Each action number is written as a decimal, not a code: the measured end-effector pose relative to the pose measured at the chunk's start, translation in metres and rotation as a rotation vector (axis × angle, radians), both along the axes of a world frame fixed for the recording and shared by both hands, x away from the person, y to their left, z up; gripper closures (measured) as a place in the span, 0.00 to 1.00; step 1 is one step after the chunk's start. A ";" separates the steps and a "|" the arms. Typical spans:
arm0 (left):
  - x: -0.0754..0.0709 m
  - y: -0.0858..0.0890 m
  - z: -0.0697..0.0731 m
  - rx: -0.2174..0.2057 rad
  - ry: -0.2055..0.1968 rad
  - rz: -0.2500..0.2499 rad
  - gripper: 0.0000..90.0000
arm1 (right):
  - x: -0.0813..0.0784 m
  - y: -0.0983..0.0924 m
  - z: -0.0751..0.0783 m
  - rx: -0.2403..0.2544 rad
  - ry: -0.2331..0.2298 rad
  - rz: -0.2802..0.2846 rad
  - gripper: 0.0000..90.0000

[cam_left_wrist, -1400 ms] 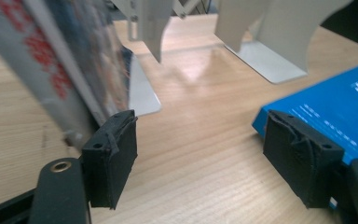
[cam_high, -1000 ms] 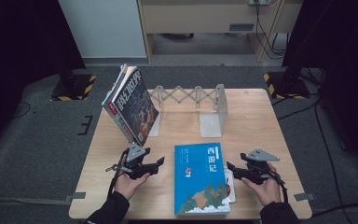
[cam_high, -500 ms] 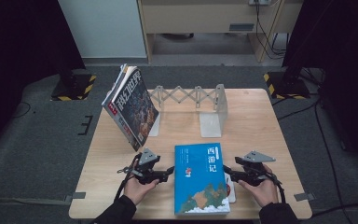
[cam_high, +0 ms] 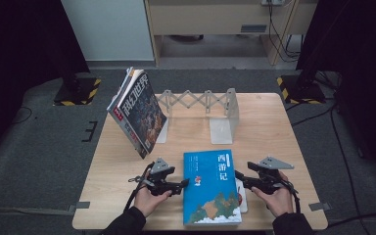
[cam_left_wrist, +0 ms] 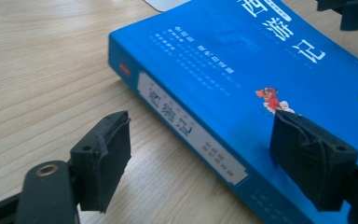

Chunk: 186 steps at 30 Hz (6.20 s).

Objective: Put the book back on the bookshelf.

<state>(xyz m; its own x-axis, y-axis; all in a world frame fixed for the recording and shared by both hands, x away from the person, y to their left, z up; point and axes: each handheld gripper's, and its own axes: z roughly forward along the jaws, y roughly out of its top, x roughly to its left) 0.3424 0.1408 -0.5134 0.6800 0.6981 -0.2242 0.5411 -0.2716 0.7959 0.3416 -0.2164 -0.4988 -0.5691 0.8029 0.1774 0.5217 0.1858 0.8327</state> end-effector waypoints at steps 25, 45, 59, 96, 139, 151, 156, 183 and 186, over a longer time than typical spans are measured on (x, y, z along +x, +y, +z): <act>0.005 -0.020 -0.024 -0.152 0.095 -0.063 0.00 | -0.003 0.026 -0.017 0.091 0.161 0.075 0.38; 0.006 -0.024 -0.028 -0.207 0.179 0.009 0.00 | -0.001 0.028 -0.023 0.135 0.180 0.054 0.31; 0.007 -0.022 -0.028 -0.216 0.185 0.007 0.00 | -0.002 0.028 -0.024 0.139 0.178 0.051 0.31; 0.010 -0.020 -0.003 -0.273 0.283 -0.036 0.39 | 0.000 0.027 -0.025 0.148 0.163 0.046 0.34; 0.017 -0.030 0.007 -0.332 0.296 0.037 0.54 | 0.004 0.019 -0.021 0.195 0.172 0.017 0.48; 0.019 -0.045 0.001 -0.315 0.301 0.051 0.41 | 0.004 0.021 -0.021 0.193 0.169 0.013 0.48; 0.022 -0.048 -0.002 -0.323 0.313 0.056 0.40 | 0.004 0.021 -0.021 0.189 0.164 0.015 0.48; 0.021 -0.047 0.005 -0.351 0.327 0.064 0.58 | 0.003 0.017 -0.022 0.190 0.177 0.043 0.43; 0.019 -0.047 0.011 -0.361 0.306 0.047 0.61 | 0.002 0.016 -0.022 0.211 0.180 0.039 0.42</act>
<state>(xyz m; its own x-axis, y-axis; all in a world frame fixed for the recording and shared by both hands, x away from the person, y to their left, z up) 0.3618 0.0935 -0.5021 0.5144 0.5670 -0.6433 0.7704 0.0237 0.6371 0.3435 -0.2006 -0.5206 -0.5430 0.7156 0.4394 0.6603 0.0406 0.7499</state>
